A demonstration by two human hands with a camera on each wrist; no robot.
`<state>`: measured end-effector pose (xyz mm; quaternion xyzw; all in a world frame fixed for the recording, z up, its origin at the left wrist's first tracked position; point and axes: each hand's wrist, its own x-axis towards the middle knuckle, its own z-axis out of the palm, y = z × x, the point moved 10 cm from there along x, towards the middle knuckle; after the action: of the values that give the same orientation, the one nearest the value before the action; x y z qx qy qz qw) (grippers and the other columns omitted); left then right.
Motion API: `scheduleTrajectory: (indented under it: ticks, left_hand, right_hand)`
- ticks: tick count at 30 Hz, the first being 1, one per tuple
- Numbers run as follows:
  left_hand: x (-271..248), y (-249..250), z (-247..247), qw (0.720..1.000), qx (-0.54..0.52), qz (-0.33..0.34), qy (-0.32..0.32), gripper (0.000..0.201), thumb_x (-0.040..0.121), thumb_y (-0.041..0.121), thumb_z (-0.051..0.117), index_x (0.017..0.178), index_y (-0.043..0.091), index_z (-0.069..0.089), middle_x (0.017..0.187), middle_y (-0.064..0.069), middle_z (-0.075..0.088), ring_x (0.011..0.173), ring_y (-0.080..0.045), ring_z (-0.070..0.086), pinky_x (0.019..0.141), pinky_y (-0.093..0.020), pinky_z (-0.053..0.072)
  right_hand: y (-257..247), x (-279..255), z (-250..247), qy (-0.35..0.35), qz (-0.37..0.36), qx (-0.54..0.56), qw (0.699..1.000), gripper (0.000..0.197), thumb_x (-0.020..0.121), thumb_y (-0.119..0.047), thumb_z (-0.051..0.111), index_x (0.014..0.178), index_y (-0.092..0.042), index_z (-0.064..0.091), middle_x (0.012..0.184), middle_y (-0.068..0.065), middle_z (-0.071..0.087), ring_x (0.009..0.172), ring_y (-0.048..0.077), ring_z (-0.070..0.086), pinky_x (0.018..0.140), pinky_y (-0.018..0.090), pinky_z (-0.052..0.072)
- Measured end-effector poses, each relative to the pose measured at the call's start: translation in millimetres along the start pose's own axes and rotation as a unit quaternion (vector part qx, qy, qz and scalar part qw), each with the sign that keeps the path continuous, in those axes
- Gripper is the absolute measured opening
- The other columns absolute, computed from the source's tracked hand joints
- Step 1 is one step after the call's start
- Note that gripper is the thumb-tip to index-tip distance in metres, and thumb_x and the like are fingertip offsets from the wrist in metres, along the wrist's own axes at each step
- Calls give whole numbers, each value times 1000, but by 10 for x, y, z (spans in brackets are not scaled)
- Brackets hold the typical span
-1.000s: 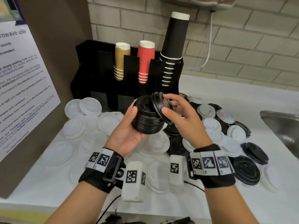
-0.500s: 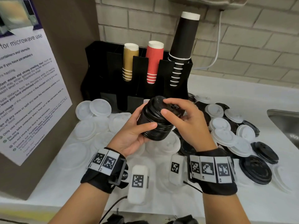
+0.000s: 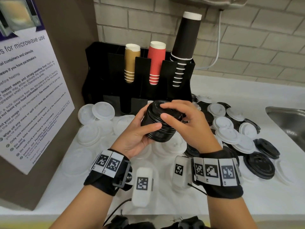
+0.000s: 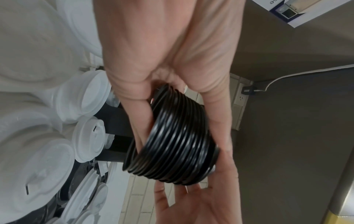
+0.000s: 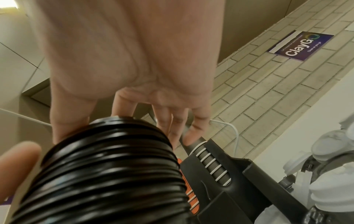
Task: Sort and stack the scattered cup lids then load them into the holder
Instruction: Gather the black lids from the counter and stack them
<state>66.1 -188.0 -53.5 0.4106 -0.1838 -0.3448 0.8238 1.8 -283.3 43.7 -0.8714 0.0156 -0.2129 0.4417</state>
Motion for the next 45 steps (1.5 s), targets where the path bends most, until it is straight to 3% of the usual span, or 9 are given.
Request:
scheduleTrajectory:
  ticks: [4, 8, 10, 13, 18, 27, 37, 40, 45]
  left_hand:
    - [-15, 28, -19, 1000, -31, -1, 2, 75, 72, 18, 83, 139, 23, 48, 129, -9, 63, 114, -26, 65, 81, -36, 58]
    - [-7, 153, -135, 998, -64, 18, 20, 76, 71, 13, 73, 142, 18, 45, 132, -9, 60, 115, -25, 64, 80, -36, 58]
    - [-11, 230, -196, 997, -73, 28, 27, 83, 70, 16, 72, 147, 17, 39, 141, -12, 54, 124, -29, 58, 82, -39, 58]
    - [-8, 356, -280, 995, -75, 47, 40, 78, 76, 16, 68, 148, 17, 37, 145, -14, 49, 125, -29, 56, 82, -39, 58]
    - [7, 470, -320, 995, -63, 68, 41, 77, 72, 22, 73, 143, 18, 43, 132, -9, 61, 119, -26, 62, 81, -37, 57]
    - [36, 432, -352, 994, -67, 68, 53, 72, 80, 21, 68, 146, 18, 40, 136, -10, 59, 123, -28, 59, 83, -40, 57]
    - [106, 333, -301, 993, -71, 64, 68, 64, 81, 11, 62, 142, 17, 44, 127, -8, 65, 114, -24, 65, 79, -37, 58]
    - [120, 348, -302, 993, -71, 68, 69, 62, 82, 10, 61, 142, 17, 45, 127, -8, 64, 114, -24, 65, 80, -37, 58]
    - [130, 341, -275, 993, -65, 74, 62, 66, 79, 14, 66, 141, 20, 45, 130, -8, 62, 114, -23, 65, 79, -36, 58]
  right_hand:
    - [-28, -9, 7, -3, -17, 14, 1000, 45, 79, -45, 64, 121, -31, 63, 124, -4, 53, 119, 2, 47, 98, 18, 41]
    - [338, 108, -282, 37, 67, -13, 997, 21, 97, -39, 49, 111, -31, 63, 107, -18, 63, 108, 3, 55, 85, 18, 42]
    - [697, 127, -211, -80, 160, -181, 967, 26, 92, -42, 57, 110, -25, 62, 103, -8, 65, 102, 12, 59, 78, 21, 42]
    - [1099, -42, 32, -263, 239, -345, 869, 75, 69, -58, 75, 129, -24, 46, 116, -3, 55, 108, 17, 53, 87, 29, 43]
    - [1240, -141, 453, -346, 210, -413, 816, 92, 69, -53, 78, 139, -26, 26, 118, 4, 49, 98, 22, 52, 87, 36, 48]
    - [1194, 331, 152, -251, 195, -334, 887, 68, 81, -30, 72, 138, -12, 39, 131, 9, 50, 118, 26, 51, 99, 38, 44]
    - [1677, 478, 68, -331, 254, -536, 734, 76, 75, -58, 70, 130, -11, 46, 132, 9, 50, 132, 30, 35, 109, 50, 30]
    - [1706, 523, 10, -322, 253, -542, 734, 84, 69, -60, 74, 134, -16, 43, 136, 10, 46, 136, 30, 29, 109, 51, 26]
    - [1663, 573, -87, -285, 214, -475, 805, 83, 64, -52, 80, 135, -33, 42, 131, 0, 53, 131, 25, 33, 106, 50, 28]
